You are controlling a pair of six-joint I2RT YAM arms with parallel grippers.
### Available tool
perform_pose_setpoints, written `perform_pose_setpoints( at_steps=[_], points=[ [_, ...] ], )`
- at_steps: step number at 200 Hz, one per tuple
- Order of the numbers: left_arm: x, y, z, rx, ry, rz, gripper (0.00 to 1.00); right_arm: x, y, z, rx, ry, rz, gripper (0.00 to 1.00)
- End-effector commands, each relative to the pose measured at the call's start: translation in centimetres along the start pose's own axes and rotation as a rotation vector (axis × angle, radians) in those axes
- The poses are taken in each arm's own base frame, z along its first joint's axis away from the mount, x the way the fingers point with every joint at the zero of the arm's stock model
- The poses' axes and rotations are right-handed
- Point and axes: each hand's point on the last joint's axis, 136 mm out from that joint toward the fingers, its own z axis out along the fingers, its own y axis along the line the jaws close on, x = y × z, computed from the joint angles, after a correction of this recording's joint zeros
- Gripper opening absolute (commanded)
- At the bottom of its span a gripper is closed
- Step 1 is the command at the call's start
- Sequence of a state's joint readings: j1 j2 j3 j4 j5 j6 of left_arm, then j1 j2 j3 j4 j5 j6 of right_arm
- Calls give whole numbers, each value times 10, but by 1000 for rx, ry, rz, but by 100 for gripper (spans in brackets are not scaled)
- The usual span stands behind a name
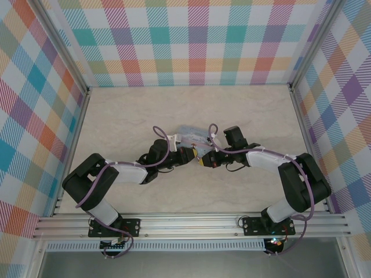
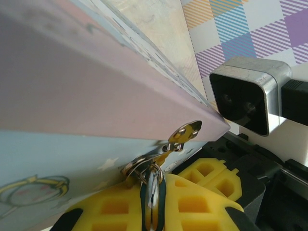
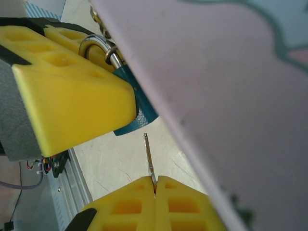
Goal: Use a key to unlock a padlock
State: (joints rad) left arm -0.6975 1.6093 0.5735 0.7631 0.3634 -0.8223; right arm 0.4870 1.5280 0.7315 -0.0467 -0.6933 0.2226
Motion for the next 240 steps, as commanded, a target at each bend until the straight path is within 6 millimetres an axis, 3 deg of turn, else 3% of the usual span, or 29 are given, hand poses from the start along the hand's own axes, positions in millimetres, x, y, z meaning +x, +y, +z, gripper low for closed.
perform_pose_setpoints(
  at_steps=[1, 64, 135, 193, 240],
  points=[
    [-15, -28, -1, 117, -37, 47, 0, -9, 10, 2, -37, -6, -31, 0],
    [-11, -27, 0, 124, -19, 56, 0, -18, 19, -4, -63, -36, -51, 0],
    [-20, -25, 1, 153, -40, 18, 0, 5, 15, -6, -60, 31, -43, 0],
    [-19, -21, -2, 156, -34, 10, 0, -7, 6, -16, -54, -29, -8, 0],
    [-15, -21, 0, 168, -12, 13, 0, -10, 13, -17, -96, -30, -20, 0]
  ],
)
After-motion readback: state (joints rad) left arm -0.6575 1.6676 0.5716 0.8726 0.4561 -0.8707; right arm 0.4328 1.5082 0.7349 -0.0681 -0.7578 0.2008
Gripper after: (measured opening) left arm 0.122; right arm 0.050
